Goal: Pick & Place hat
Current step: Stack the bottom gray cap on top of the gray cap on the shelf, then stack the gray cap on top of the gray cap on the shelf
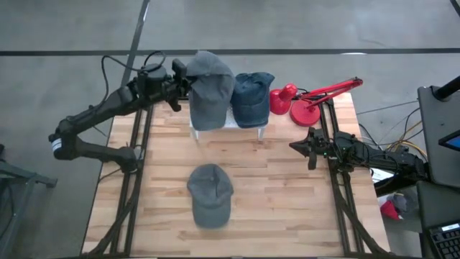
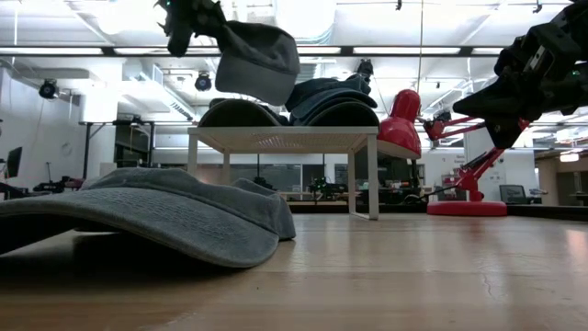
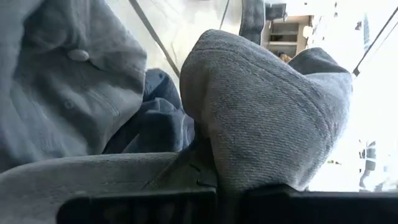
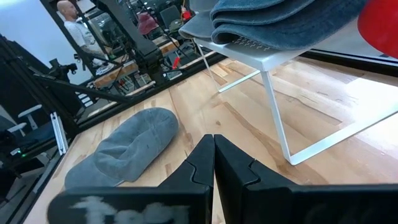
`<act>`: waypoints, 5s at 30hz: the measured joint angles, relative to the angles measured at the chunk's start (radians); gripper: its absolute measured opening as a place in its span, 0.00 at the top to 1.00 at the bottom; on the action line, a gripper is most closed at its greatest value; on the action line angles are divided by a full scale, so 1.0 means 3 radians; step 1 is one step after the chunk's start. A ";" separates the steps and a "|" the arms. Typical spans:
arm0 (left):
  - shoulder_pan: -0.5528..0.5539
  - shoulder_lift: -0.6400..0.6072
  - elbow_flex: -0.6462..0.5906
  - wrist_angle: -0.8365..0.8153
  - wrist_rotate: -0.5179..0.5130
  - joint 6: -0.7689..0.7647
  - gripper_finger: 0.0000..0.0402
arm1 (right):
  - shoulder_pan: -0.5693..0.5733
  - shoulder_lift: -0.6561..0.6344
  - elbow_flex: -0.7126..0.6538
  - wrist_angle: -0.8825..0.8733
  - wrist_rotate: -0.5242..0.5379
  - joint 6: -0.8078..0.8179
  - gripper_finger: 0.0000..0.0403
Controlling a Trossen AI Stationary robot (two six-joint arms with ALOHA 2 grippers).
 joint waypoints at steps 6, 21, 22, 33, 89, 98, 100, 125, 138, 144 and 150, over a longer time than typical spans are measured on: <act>0.0013 -0.0024 0.0033 -0.0393 0.0023 -0.0130 1.00 | 0.0000 0.0000 0.0000 0.0000 -0.0001 -0.0005 0.98; 0.0108 0.0017 0.0042 -0.0611 -0.0025 -0.0347 1.00 | 0.0000 0.0001 0.0000 0.0001 -0.0003 -0.0011 0.98; 0.0114 0.0029 0.0040 -0.0612 -0.0025 -0.0347 0.99 | 0.0001 0.0000 0.0000 0.0001 -0.0002 -0.0011 0.98; 0.0131 0.0140 0.0040 -0.0611 0.0092 -0.0122 0.89 | 0.0000 0.0000 0.0001 0.0001 -0.0007 -0.0003 0.98; 0.0500 0.0011 0.0461 -0.0986 0.0322 0.1292 0.52 | 0.0000 0.0001 0.0000 0.0003 -0.0005 -0.0001 0.98; 0.0143 -0.0088 0.0882 -0.1376 0.0554 0.1759 0.52 | 0.0000 0.0001 0.0001 0.0003 -0.0004 -0.0001 0.98; -0.0062 -0.0081 0.0936 -0.1568 0.0553 0.1705 0.52 | 0.0001 0.0001 0.0001 0.0003 -0.0004 -0.0001 0.98; -0.2565 0.0941 0.0737 -0.2951 0.0501 -0.0639 0.52 | 0.0001 0.0001 0.0000 0.0003 -0.0004 -0.0003 0.98; -0.2599 0.1666 0.0587 -0.2914 0.1040 -0.0442 0.52 | 0.0001 0.0001 0.0000 0.0003 -0.0004 -0.0003 0.98; -0.2599 0.1635 0.0303 -0.2700 0.1055 -0.0653 0.52 | 0.0000 0.0001 0.0001 0.0003 -0.0004 -0.0003 0.98; -0.2599 0.1560 -0.0043 -0.2355 0.1095 -0.0883 0.52 | 0.0001 0.0000 0.0000 0.0002 -0.0004 -0.0003 0.98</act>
